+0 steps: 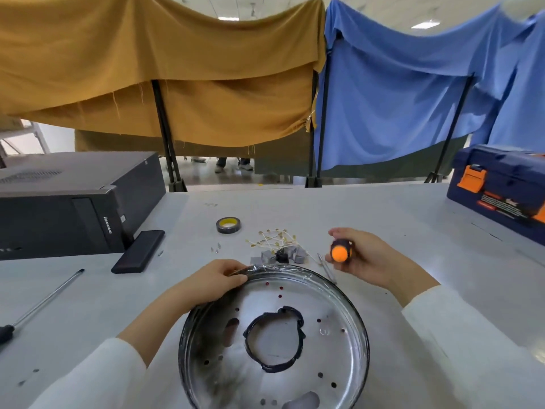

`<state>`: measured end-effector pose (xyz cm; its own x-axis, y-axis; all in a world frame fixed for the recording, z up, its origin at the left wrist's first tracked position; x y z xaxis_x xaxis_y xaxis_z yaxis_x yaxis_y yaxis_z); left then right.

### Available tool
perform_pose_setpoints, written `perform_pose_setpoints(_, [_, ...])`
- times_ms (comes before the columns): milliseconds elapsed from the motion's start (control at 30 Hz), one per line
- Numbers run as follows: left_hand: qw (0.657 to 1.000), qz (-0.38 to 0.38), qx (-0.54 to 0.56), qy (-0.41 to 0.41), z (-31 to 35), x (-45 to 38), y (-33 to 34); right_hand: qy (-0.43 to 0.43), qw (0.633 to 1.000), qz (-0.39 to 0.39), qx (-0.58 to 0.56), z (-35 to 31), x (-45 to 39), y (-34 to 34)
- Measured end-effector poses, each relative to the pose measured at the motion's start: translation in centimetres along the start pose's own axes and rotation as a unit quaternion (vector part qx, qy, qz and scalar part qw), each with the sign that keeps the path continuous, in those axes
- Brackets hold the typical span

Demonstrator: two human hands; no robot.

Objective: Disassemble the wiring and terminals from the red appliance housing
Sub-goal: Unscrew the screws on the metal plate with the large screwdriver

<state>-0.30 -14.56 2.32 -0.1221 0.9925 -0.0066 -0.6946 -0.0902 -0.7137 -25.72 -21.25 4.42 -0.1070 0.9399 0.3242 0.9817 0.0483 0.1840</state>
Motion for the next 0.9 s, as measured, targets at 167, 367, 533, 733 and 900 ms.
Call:
perform_pose_setpoints(167, [0.997, 0.036, -0.057, 0.029, 0.2, 0.2, 0.0, -0.117, 0.904, 0.06, 0.406, 1.1, -1.5, -3.1])
perform_pose_setpoints(367, [0.996, 0.049, -0.062, 0.035, 0.4, 0.3, -0.1, -0.222, 0.76, 0.151, 0.593, 2.8, -2.7, -4.3])
perform_pose_setpoints(533, [0.997, 0.049, -0.051, 0.024, 0.3, 0.5, -0.2, -0.242, 0.713, 0.16, 0.638, 3.2, -3.6, -4.6])
perform_pose_setpoints(733, [0.998, 0.045, -0.037, 0.02, 0.3, 0.6, -0.2, -0.246, 0.677, 0.184, 0.669, 2.8, -3.4, -4.8])
perform_pose_setpoints(900, [0.999, 0.033, -0.002, -0.005, 0.1, 1.0, -0.3, -0.268, 0.792, 0.121, 0.535, 0.7, -0.4, -2.1])
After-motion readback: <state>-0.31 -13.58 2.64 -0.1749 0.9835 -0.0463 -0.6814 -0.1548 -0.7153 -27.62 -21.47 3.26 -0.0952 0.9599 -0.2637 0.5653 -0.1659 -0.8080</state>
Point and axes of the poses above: each hand's wrist, its own x-axis away from the middle knuckle, its own y-axis out of the palm, z = x × y, the point moved 7 cm from there along -x, towards the middle knuckle, and after that the axes turned 12 degrees about z, right-handed, at the moved point
